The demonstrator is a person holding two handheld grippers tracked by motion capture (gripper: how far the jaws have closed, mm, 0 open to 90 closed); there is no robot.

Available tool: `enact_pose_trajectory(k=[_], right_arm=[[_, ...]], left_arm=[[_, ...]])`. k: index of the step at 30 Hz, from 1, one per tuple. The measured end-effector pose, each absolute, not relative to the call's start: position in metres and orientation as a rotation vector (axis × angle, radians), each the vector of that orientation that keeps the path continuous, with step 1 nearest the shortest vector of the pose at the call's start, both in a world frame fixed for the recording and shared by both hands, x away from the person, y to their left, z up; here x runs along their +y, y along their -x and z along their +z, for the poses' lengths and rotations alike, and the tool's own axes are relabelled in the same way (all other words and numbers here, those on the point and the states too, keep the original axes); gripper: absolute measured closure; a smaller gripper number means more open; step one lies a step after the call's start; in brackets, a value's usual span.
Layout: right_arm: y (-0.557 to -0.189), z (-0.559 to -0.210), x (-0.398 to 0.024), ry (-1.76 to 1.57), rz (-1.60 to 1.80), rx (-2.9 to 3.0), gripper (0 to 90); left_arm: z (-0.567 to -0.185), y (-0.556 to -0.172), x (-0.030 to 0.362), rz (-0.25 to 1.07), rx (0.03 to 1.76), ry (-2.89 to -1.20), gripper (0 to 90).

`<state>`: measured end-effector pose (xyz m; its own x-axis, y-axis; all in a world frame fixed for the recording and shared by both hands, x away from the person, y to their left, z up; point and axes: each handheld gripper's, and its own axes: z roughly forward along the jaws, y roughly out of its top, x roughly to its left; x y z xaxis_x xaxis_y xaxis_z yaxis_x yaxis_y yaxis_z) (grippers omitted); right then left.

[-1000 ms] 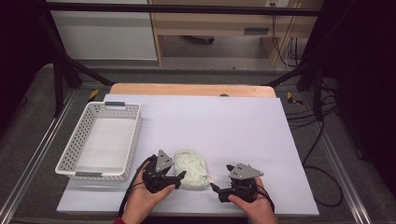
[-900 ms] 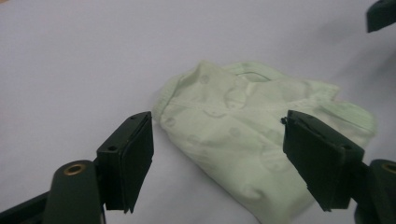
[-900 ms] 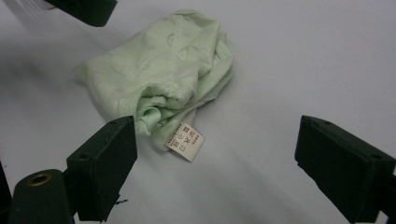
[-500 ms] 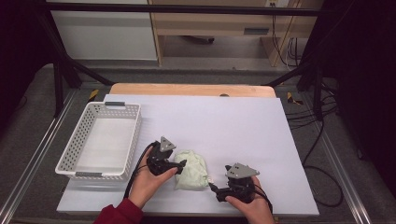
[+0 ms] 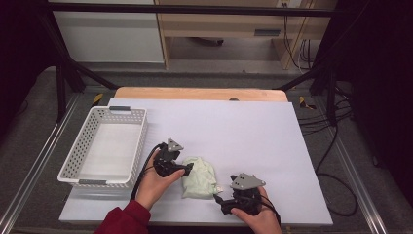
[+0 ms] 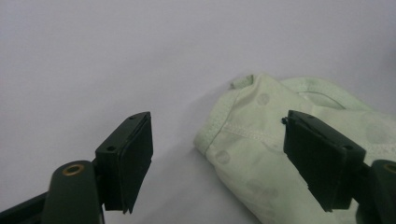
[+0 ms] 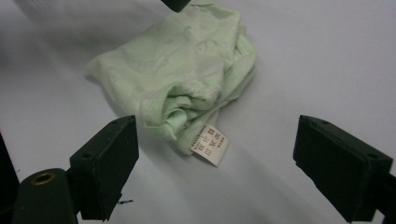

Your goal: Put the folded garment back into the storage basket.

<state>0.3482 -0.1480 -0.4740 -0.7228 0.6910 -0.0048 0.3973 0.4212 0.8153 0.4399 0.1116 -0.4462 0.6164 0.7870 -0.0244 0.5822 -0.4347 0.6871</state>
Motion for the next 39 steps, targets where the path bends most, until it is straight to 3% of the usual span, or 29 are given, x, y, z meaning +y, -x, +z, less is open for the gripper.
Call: enact_pose_trajectory(k=[22, 33, 39], right_arm=[[-0.347, -0.477, -0.143, -0.903, 1.189, 2.379, 15.3], [-0.347, -0.479, -0.14, -0.885, 1.182, 2.402, 19.0], [-0.347, -0.481, -0.139, -0.874, 1.182, 2.434, 25.9]], left_arm=[[-0.468, -0.451, 0.106, 0.297, 1.065, -2.218, 45.6], [-0.469, -0.453, 0.103, 0.214, 1.012, -2.211, 74.8], [-0.469, -0.452, 0.101, 0.234, 0.979, -2.225, 79.5]])
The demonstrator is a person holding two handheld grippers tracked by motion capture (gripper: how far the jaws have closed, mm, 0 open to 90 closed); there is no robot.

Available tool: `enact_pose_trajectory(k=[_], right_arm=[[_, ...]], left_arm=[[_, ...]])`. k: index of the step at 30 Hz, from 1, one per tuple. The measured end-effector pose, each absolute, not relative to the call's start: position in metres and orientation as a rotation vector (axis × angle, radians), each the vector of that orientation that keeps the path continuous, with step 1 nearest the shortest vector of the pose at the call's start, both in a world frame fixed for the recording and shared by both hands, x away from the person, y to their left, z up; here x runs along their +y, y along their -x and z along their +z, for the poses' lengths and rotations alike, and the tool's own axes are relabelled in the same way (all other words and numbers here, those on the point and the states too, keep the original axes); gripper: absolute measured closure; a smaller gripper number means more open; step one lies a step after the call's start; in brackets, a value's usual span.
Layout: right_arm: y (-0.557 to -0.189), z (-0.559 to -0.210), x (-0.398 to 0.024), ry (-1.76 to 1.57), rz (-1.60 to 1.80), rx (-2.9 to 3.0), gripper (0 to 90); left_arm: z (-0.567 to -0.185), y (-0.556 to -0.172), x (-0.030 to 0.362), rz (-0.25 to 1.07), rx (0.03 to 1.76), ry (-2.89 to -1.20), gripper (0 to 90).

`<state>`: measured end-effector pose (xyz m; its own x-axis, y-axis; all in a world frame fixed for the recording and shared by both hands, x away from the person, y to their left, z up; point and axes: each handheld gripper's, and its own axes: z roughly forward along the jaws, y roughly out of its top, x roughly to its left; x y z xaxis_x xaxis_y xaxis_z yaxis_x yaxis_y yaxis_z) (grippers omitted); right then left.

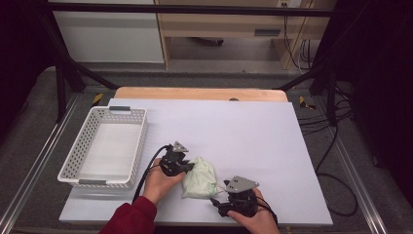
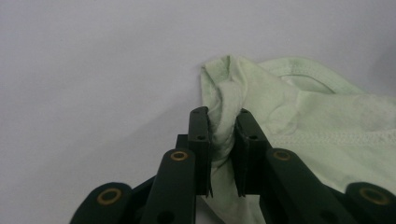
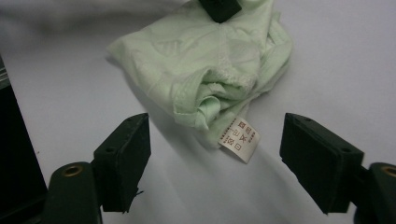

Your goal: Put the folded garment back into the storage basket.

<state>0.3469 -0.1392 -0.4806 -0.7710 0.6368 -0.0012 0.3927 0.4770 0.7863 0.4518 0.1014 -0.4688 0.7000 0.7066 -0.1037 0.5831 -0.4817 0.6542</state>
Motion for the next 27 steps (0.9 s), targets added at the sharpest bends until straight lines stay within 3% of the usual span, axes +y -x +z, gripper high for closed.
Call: enact_pose_trajectory(k=[16, 27], right_arm=[[-0.359, -0.488, -0.127, -0.859, 1.174, 2.494, 42.4], [-0.361, -0.487, -0.116, -0.784, 1.181, 2.483, 76.0]], left_arm=[[-0.466, -0.462, 0.095, 0.255, 0.932, -2.26, 80.9], [-0.463, -0.461, 0.096, 0.259, 0.912, -2.246, 82.1]])
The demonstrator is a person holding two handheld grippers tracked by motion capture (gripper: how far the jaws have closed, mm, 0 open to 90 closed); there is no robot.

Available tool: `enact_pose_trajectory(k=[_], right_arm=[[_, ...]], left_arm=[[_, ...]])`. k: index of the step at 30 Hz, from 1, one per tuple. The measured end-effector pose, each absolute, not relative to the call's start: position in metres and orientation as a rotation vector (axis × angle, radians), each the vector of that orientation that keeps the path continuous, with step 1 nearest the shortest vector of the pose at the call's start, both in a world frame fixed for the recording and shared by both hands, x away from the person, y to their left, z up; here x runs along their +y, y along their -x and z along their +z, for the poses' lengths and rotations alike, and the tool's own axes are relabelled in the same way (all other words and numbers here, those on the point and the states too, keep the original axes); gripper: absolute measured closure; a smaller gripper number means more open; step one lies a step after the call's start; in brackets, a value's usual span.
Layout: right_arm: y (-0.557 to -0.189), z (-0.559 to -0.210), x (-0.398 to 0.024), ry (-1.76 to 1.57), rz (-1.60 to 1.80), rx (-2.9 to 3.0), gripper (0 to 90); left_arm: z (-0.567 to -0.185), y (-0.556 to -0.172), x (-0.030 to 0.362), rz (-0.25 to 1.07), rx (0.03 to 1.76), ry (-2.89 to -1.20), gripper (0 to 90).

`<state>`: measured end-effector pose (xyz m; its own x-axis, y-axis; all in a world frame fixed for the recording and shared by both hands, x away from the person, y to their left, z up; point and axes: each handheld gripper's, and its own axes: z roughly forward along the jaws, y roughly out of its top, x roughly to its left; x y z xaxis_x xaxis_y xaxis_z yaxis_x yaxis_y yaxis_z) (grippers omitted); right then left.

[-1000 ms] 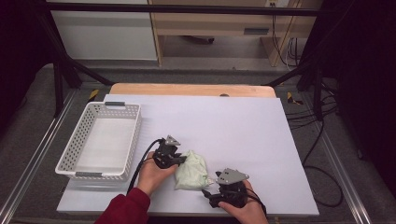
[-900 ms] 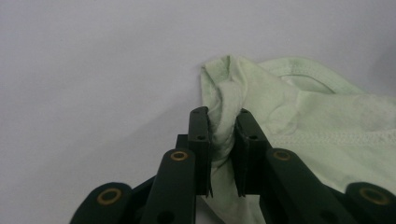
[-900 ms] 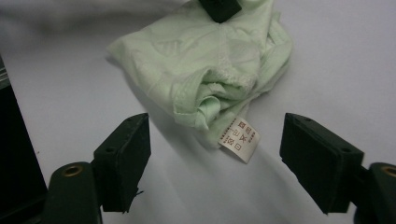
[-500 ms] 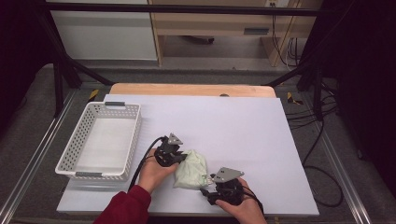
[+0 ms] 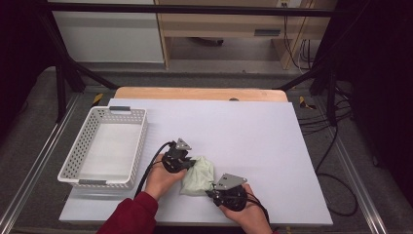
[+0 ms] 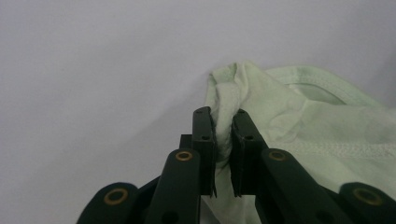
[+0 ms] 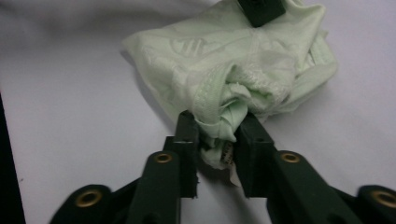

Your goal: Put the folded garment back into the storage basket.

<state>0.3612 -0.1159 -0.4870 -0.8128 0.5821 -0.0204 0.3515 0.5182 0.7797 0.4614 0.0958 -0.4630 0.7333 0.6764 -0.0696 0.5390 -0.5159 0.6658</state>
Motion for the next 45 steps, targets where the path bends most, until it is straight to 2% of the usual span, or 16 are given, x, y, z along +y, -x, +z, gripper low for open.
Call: enact_pose_trajectory(k=[4, 23, 30, 45], right_arm=[[-0.361, -0.482, -0.112, -0.744, 1.2, 2.496, 79.5], [-0.365, -0.451, -0.097, -0.656, 1.32, 2.496, 80.8], [-0.37, -0.449, -0.088, -0.627, 1.313, 2.51, 80.8], [-0.385, -0.423, -0.072, -0.572, 1.366, 2.482, 80.9]], left_arm=[[-0.454, -0.459, 0.096, 0.286, 0.882, -2.248, 82.5], [-0.406, -0.444, 0.116, 0.394, 0.806, -2.245, 82.5], [-0.399, -0.445, 0.123, 0.398, 0.808, -2.254, 82.5], [-0.367, -0.454, 0.148, 0.429, 0.788, -2.243, 82.5]])
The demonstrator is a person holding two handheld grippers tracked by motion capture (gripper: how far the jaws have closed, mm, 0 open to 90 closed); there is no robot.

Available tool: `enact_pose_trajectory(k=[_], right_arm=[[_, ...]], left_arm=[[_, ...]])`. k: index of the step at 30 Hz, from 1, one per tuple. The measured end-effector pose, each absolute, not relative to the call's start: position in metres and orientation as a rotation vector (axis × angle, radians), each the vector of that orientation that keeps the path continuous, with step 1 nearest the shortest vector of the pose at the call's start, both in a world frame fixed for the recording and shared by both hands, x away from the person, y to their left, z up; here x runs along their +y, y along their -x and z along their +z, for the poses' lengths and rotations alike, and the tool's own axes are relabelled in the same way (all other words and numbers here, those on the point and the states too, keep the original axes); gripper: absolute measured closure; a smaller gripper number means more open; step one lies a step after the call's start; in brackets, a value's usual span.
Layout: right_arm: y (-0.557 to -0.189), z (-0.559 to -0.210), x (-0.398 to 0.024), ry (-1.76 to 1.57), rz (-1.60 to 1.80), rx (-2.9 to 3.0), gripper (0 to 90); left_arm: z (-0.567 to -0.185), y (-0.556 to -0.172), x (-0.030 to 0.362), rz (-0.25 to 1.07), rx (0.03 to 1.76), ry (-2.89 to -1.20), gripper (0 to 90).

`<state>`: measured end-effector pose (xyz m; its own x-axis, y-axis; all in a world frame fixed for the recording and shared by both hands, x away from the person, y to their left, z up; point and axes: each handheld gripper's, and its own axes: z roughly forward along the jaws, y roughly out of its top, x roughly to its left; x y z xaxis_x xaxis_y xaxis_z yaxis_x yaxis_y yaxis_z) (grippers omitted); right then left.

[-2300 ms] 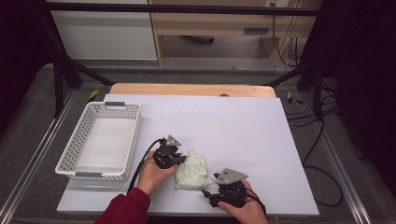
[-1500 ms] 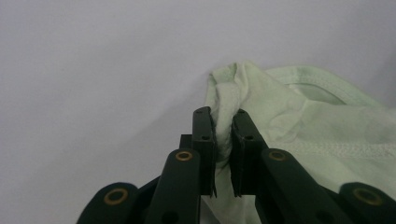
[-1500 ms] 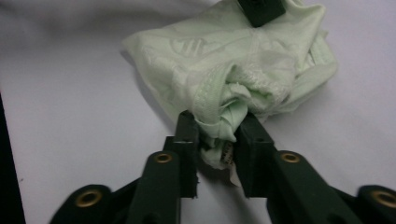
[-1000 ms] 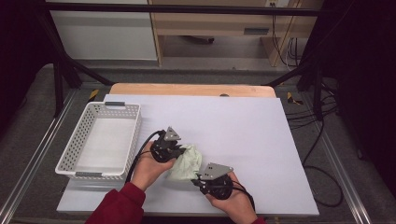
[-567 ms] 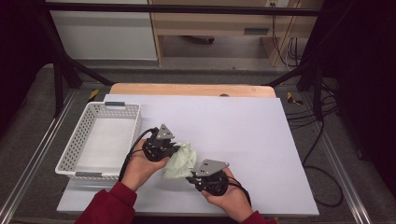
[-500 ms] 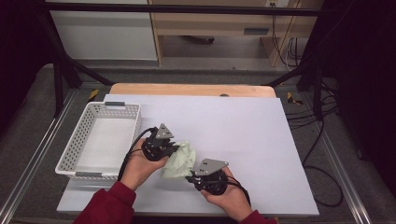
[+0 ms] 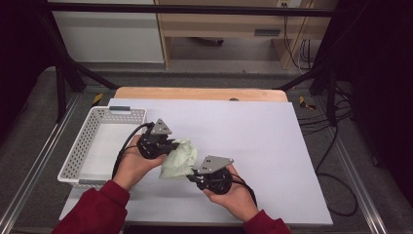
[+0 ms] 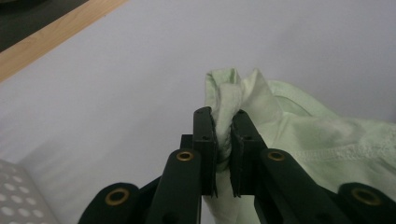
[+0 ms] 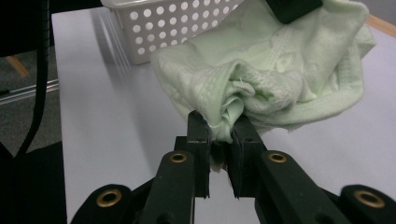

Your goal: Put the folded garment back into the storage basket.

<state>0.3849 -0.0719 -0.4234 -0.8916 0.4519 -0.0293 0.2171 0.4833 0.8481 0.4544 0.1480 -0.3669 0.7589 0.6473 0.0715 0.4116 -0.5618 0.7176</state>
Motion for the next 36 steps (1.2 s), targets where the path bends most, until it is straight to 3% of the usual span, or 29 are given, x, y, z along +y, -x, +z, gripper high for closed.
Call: enact_pose_trajectory(k=[16, 36], right_arm=[[-0.412, -0.389, -0.036, -0.481, 1.394, 2.463, 81.0], [-0.435, -0.364, 0.014, -0.402, 1.43, 2.49, 81.1]], left_arm=[[-0.329, -0.467, 0.187, 0.521, 0.83, -2.211, 82.5], [-0.309, -0.468, 0.236, 0.577, 0.914, -2.152, 82.5]])
